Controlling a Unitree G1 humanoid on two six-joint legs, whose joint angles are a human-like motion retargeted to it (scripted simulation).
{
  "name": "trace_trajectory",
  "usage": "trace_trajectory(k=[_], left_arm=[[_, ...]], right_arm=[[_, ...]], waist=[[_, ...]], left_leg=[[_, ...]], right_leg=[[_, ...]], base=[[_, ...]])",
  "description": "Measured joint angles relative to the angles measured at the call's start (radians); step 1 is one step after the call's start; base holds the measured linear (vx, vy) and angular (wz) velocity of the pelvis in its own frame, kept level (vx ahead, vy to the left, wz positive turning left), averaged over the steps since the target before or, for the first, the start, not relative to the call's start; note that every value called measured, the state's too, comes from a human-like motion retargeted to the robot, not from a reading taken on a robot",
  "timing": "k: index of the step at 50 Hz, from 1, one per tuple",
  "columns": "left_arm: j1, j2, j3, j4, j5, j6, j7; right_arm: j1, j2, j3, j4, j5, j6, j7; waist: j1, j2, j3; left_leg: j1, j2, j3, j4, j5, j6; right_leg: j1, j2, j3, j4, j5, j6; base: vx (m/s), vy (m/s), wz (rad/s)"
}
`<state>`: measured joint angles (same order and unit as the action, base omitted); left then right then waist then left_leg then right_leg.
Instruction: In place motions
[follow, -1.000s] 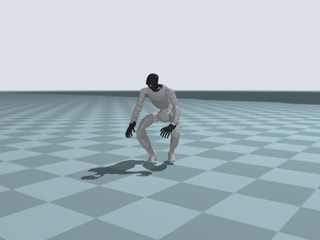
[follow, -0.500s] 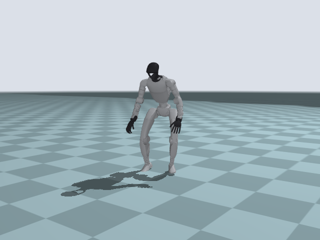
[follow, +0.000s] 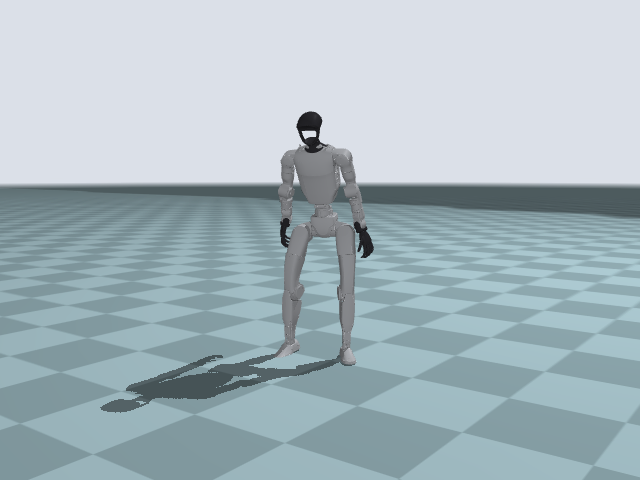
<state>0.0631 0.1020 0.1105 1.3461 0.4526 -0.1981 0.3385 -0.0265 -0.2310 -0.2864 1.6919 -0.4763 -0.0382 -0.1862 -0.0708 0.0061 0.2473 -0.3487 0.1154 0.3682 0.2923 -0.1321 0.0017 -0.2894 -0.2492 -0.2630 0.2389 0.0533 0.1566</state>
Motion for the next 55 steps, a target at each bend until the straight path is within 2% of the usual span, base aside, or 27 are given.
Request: trace_trajectory(k=[5,11,15,20,23,26,28,32,35,40,43,47,51,55], left_arm=[[-0.165,0.061,-0.044,-0.080,0.004,-0.018,-0.006],[-0.459,0.200,-0.159,-0.155,0.009,-0.070,-0.113],[-0.678,0.257,-0.174,-0.181,0.081,-0.098,-0.121],[-0.928,0.305,-0.253,-0.211,0.069,-0.128,-0.135],[-1.032,0.341,-0.277,-0.242,0.061,-0.140,-0.135],[-1.085,0.382,-0.282,-0.262,0.051,-0.159,-0.130],[-1.079,0.392,-0.281,-0.265,0.054,-0.170,-0.123],[-0.990,0.388,-0.299,-0.263,0.085,-0.193,-0.092],[-0.927,0.384,-0.308,-0.272,0.106,-0.239,-0.002],[-0.935,0.384,-0.253,-0.277,0.160,-0.308,0.192],[-0.991,0.409,-0.244,-0.263,0.156,-0.324,0.196],[-1.018,0.444,-0.228,-0.238,0.167,-0.302,0.186],[-0.891,0.429,-0.216,-0.194,0.181,-0.265,0.136],[-0.697,0.343,-0.167,-0.158,0.162,-0.159,0.084]], right_arm=[[-0.163,0.030,0.070,-0.123,-0.063,-0.023,-0.148],[-0.448,0.018,0.188,-0.302,-0.085,-0.048,-0.145],[-0.659,-0.024,0.234,-0.391,-0.120,-0.059,-0.123],[-0.884,-0.077,0.270,-0.497,-0.116,-0.068,-0.129],[-0.988,-0.101,0.318,-0.558,-0.089,-0.082,-0.152],[-1.059,-0.106,0.372,-0.596,-0.083,-0.091,-0.184],[-1.060,-0.102,0.408,-0.610,-0.079,-0.102,-0.206],[-0.978,-0.096,0.473,-0.608,-0.095,-0.112,-0.244],[-0.927,-0.100,0.511,-0.589,-0.119,-0.093,-0.312],[-0.940,-0.080,0.478,-0.549,-0.210,-0.093,-0.499],[-0.997,-0.107,0.453,-0.519,-0.241,-0.077,-0.504],[-1.011,-0.138,0.405,-0.512,-0.269,-0.058,-0.433],[-0.852,-0.119,0.349,-0.484,-0.292,-0.077,-0.402],[-0.645,-0.079,0.314,-0.382,-0.276,-0.060,-0.383]], waist=[[0.001,0.005,0.013],[0.068,-0.010,0.041],[0.099,-0.043,0.065],[0.104,-0.065,0.086],[0.114,-0.072,0.118],[0.137,-0.087,0.221],[0.160,-0.114,0.267],[0.187,-0.147,0.273],[0.194,-0.140,0.273],[0.201,-0.143,0.273],[0.188,-0.109,0.273],[0.150,-0.036,0.245],[0.130,0.004,0.237],[0.110,0.023,0.231]], left_leg=[[-0.230,0.085,-0.022,0.300,-0.118,0.028],[-0.572,0.168,-0.063,0.708,-0.238,0.087],[-0.784,0.183,-0.068,0.957,-0.275,0.139],[-1.038,0.194,-0.055,1.215,-0.286,0.210],[-1.172,0.246,-0.066,1.368,-0.298,0.253],[-1.212,0.323,-0.101,1.548,-0.334,0.260],[-1.220,0.370,-0.116,1.667,-0.360,0.260],[-1.218,0.419,-0.142,1.863,-0.410,0.260],[-1.210,0.431,-0.166,1.957,-0.442,0.260],[-1.209,0.423,-0.147,1.843,-0.408,0.260],[-1.205,0.384,-0.133,1.655,-0.369,0.260],[-1.158,0.313,-0.112,1.365,-0.296,0.254],[-0.926,0.252,-0.108,1.070,-0.233,0.178],[-0.631,0.208,-0.079,0.734,-0.169,0.107]], right_leg=[[-0.191,-0.003,0.028,0.222,-0.078,0.015],[-0.523,0.030,0.118,0.564,-0.163,0.008],[-0.763,0.050,0.163,0.809,-0.211,-0.023],[-1.045,0.040,0.161,1.079,-0.257,-0.079],[-1.178,0.052,0.153,1.224,-0.276,-0.104],[-1.226,0.091,0.159,1.403,-0.315,-0.132],[-1.257,0.118,0.166,1.526,-0.336,-0.168],[-1.281,0.122,0.152,1.721,-0.374,-0.276],[-1.281,0.117,0.155,1.809,-0.392,-0.312],[-1.281,0.152,0.149,1.706,-0.350,-0.297],[-1.236,0.152,0.145,1.515,-0.301,-0.237],[-1.126,0.134,0.142,1.208,-0.223,-0.135],[-0.866,0.138,0.150,0.894,-0.155,-0.071],[-0.568,0.117,0.158,0.551,-0.074,-0.025]], base=[[-0.28,0.00,-0.19],[-0.33,-0.05,-0.37],[-0.28,-0.04,-0.21],[-0.21,-0.05,0.23],[-0.15,-0.06,-0.21],[-0.04,-0.07,-0.68],[0.05,-0.09,-0.72],[0.14,-0.05,-0.42],[0.10,0.06,-0.20],[-0.02,-0.04,-0.05],[-0.18,-0.01,0.31],[-0.19,0.14,0.38],[0.12,0.06,0.14],[0.19,0.03,0.21]])
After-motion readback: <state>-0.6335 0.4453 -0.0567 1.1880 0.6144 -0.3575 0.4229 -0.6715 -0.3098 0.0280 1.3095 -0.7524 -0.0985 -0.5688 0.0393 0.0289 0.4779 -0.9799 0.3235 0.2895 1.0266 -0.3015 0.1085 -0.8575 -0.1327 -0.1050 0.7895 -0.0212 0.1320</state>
